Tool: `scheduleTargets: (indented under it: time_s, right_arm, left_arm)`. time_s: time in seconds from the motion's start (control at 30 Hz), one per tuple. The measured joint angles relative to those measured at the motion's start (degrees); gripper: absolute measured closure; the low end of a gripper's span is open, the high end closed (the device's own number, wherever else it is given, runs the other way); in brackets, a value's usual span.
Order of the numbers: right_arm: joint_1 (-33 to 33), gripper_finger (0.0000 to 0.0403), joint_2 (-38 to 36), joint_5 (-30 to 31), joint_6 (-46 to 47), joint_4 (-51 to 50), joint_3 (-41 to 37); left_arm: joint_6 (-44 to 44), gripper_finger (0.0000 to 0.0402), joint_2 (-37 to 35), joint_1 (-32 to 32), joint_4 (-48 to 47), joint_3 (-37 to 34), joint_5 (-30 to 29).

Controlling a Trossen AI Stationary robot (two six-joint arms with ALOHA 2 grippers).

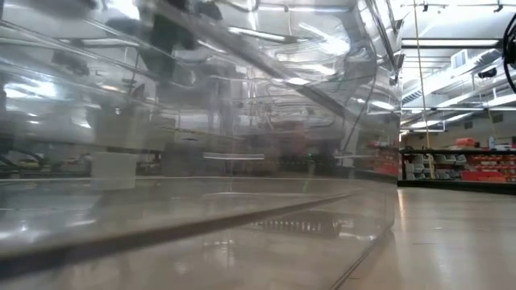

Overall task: Stack baskets by color
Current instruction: Stack the bottom black bin on top of the left black bin

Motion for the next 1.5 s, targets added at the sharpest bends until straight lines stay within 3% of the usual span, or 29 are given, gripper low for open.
scheduleTargets:
  time_s: [0.23, 0.5, 0.93, 1.5]
  right_arm:
    - [0.0, 0.0308, 0.5, 0.0, 0.5, -0.2, 0.0]
    - [0.0, 0.0308, 1.6, -0.4, 0.9, -0.2, 0.0]
    - [0.0, 0.0308, 1.5, -0.4, 1.3, -0.1, 0.0]
    - [0.0, 0.0308, 1.5, -0.4, 1.3, -0.1, 0.0]
  left_arm:
    - [10.6, 0.0397, 0.0, 10.1, 2.2, -2.7, -1.4]
    - [17.1, 0.0397, 0.0, 16.3, 9.1, -5.8, -2.3]
    - [19.6, 0.0397, 0.0, 17.9, 17.1, -12.1, 1.1]
    - [14.9, 0.0397, 0.0, 18.0, 17.9, -12.2, 5.9]
